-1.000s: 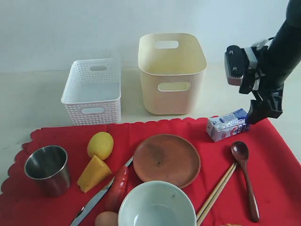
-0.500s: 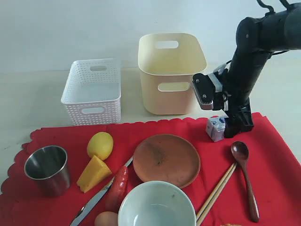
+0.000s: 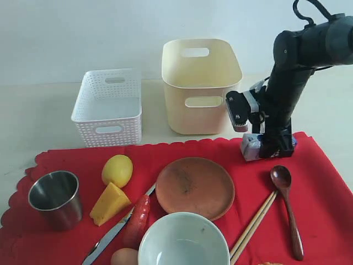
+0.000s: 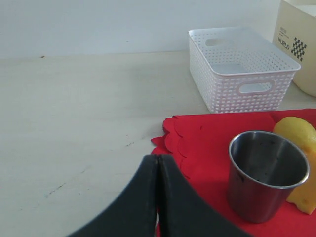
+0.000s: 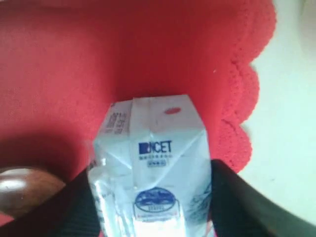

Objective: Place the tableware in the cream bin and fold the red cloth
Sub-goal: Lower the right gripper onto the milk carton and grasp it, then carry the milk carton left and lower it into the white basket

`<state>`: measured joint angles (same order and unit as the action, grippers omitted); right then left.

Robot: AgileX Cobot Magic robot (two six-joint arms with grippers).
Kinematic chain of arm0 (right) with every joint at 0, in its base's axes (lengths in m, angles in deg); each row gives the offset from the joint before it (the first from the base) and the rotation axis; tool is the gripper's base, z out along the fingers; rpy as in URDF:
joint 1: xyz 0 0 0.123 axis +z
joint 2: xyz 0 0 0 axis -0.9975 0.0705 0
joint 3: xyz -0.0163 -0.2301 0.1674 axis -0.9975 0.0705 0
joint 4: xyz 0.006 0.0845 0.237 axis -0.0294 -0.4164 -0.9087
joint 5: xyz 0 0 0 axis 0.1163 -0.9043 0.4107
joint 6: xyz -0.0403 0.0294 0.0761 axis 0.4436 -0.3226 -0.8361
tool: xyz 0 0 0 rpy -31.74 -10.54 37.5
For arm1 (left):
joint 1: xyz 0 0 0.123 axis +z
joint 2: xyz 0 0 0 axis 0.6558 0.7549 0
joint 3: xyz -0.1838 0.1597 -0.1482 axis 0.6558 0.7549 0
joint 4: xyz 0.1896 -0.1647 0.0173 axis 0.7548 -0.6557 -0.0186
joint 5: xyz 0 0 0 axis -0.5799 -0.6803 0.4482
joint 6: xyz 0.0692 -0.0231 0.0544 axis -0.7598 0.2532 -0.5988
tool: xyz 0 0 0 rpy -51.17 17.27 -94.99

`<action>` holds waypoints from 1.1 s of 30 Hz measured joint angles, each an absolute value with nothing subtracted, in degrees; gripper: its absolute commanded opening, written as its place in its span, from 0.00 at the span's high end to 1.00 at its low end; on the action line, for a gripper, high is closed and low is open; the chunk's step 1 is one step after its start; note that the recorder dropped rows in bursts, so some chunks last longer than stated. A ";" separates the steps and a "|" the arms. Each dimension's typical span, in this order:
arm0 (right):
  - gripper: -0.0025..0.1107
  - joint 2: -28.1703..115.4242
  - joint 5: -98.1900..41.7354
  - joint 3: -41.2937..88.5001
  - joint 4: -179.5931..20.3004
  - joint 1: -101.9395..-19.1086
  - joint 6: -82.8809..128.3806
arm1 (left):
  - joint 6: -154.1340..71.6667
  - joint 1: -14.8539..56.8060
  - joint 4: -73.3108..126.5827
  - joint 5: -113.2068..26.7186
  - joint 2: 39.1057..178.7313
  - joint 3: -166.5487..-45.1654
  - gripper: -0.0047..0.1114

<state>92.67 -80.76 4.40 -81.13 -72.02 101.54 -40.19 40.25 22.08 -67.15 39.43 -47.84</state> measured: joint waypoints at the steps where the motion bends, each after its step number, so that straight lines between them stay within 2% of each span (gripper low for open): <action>1: 0.98 91.92 -80.64 4.40 -82.14 -72.02 101.54 | -40.19 40.25 22.08 -67.15 39.43 -47.84 0.96; 5: 0.98 84.25 -80.41 4.40 -97.01 -72.02 108.03 | -40.19 40.25 22.08 -67.15 39.43 -47.84 0.96; 9: 0.98 78.12 -81.14 4.40 -125.81 -71.66 117.89 | -40.19 40.25 22.08 -67.15 39.43 -47.84 0.96; 11: 0.98 78.00 -81.28 3.28 -132.41 -69.58 119.26 | -40.19 40.25 22.08 -67.15 39.43 -47.84 0.96; 15: 0.98 80.07 -76.84 -1.84 -134.57 -60.93 112.98 | -40.19 40.25 22.08 -67.15 39.43 -47.84 0.96; 20: 0.98 84.13 -70.30 -6.84 -135.13 -54.73 103.76 | -40.19 40.25 22.08 -67.15 39.43 -47.84 0.96; 27: 0.98 90.99 -54.96 -11.27 -135.37 -49.38 92.45 | -40.19 40.25 22.08 -67.15 39.43 -47.84 0.96; 33: 0.98 96.94 -44.25 -14.68 -140.50 -48.11 87.19 | -40.19 40.25 22.08 -67.15 39.43 -47.84 0.96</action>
